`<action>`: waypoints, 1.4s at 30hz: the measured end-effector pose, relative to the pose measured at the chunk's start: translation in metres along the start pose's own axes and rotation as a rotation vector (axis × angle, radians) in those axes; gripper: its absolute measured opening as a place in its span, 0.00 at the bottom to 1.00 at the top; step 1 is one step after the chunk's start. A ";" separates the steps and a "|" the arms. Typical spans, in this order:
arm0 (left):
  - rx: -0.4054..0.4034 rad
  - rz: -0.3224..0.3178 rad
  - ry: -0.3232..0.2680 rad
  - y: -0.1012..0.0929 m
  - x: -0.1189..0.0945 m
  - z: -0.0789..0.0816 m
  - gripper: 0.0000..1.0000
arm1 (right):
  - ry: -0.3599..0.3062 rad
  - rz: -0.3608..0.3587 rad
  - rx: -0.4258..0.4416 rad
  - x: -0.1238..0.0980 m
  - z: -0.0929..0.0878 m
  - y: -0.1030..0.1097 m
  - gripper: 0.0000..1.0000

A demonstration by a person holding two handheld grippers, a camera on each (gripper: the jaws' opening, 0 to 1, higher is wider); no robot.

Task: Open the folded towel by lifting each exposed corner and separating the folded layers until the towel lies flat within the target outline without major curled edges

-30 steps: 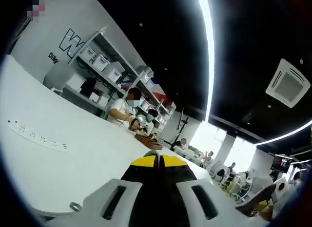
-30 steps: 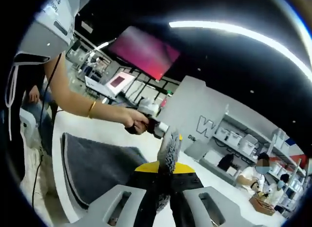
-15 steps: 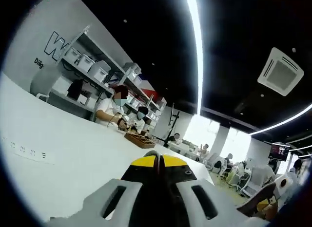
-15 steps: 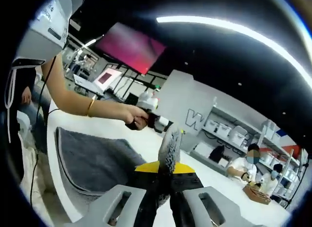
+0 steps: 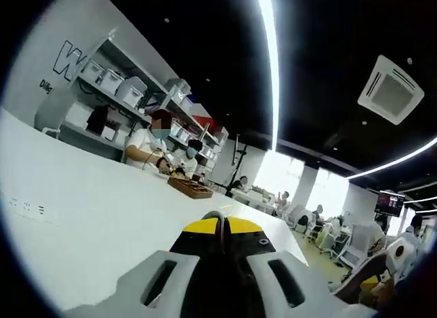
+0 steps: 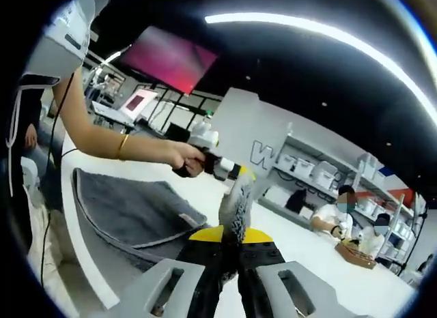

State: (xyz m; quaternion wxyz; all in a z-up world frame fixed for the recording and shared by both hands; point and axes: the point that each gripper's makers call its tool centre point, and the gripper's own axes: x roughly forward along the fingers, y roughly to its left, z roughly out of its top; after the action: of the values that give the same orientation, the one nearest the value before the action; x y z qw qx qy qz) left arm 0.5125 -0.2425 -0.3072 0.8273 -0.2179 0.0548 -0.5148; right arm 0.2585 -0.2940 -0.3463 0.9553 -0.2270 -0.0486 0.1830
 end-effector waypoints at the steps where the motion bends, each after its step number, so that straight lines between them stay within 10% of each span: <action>1: -0.003 0.001 0.004 0.000 0.003 -0.003 0.01 | 0.015 0.007 0.016 0.000 -0.004 0.002 0.00; 42: -0.022 -0.022 0.142 -0.010 0.059 -0.087 0.01 | 0.175 -0.074 0.192 -0.028 -0.086 0.004 0.00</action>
State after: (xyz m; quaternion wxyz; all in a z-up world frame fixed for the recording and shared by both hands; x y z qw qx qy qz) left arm 0.5044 -0.3244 -0.3738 0.8133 -0.1904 0.1167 -0.5373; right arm 0.2462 -0.3373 -0.4254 0.9793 -0.1478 0.0445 0.1309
